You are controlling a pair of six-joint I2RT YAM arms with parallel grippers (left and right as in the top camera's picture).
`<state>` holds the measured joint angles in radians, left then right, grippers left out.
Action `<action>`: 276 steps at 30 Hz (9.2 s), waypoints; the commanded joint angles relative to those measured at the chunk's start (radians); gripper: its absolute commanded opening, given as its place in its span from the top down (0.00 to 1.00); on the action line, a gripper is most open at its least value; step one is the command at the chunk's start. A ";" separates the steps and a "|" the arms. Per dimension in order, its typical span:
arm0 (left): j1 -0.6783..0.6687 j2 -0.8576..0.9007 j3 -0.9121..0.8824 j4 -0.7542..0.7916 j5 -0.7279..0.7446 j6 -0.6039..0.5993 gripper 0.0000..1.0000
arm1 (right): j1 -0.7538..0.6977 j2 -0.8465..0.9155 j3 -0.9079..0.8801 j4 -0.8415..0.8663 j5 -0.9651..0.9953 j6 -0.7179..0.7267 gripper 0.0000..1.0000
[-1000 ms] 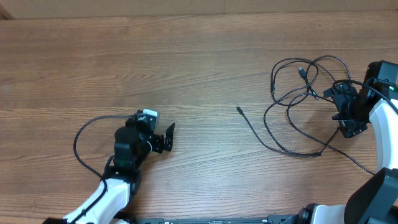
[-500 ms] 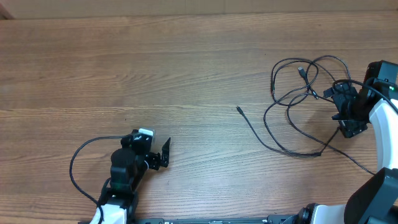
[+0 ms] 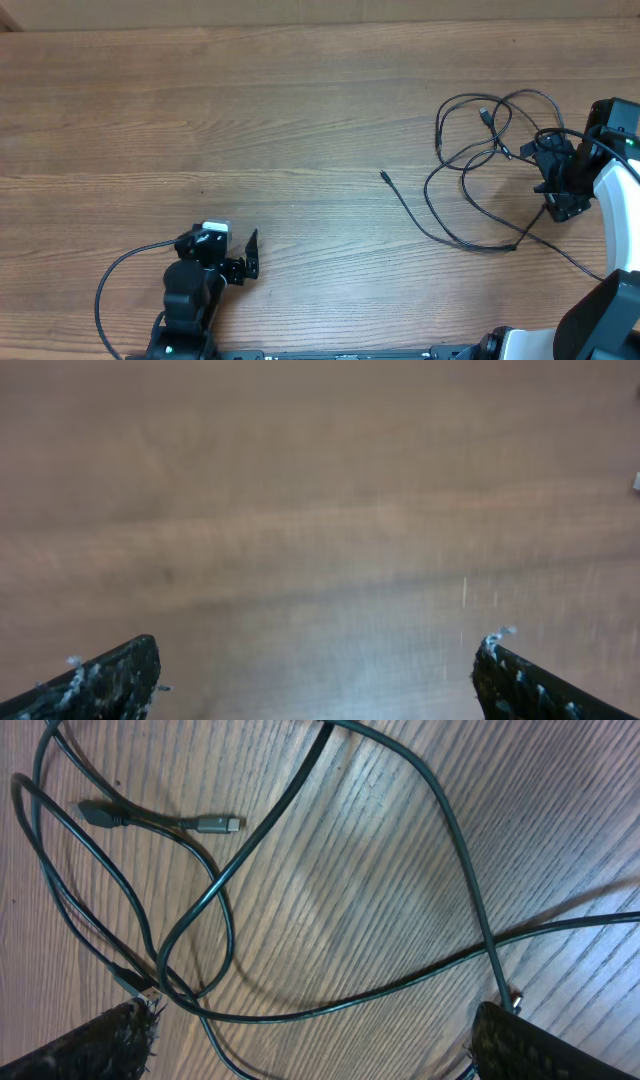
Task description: Untangle cables
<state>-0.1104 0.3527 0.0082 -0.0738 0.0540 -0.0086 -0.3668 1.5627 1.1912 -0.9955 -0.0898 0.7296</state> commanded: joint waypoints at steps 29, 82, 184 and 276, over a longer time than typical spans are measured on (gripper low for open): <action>0.005 -0.348 -0.004 -0.004 -0.032 0.099 0.00 | -0.002 0.000 -0.001 0.002 -0.002 0.000 0.00; 0.005 -0.348 -0.004 -0.004 -0.032 0.099 0.01 | -0.002 -0.001 -0.001 0.002 -0.002 0.000 0.00; 0.005 -0.348 -0.004 -0.004 -0.032 0.099 0.00 | 0.028 -0.459 -0.001 0.002 -0.002 0.000 0.00; 0.005 -0.348 -0.004 -0.004 -0.032 0.099 0.01 | 0.414 -1.560 -1.183 0.920 0.174 -0.499 0.00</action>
<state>-0.1104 0.0151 0.0082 -0.0761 0.0177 0.0788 0.0410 0.0120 0.0185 -0.0799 0.0795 0.2420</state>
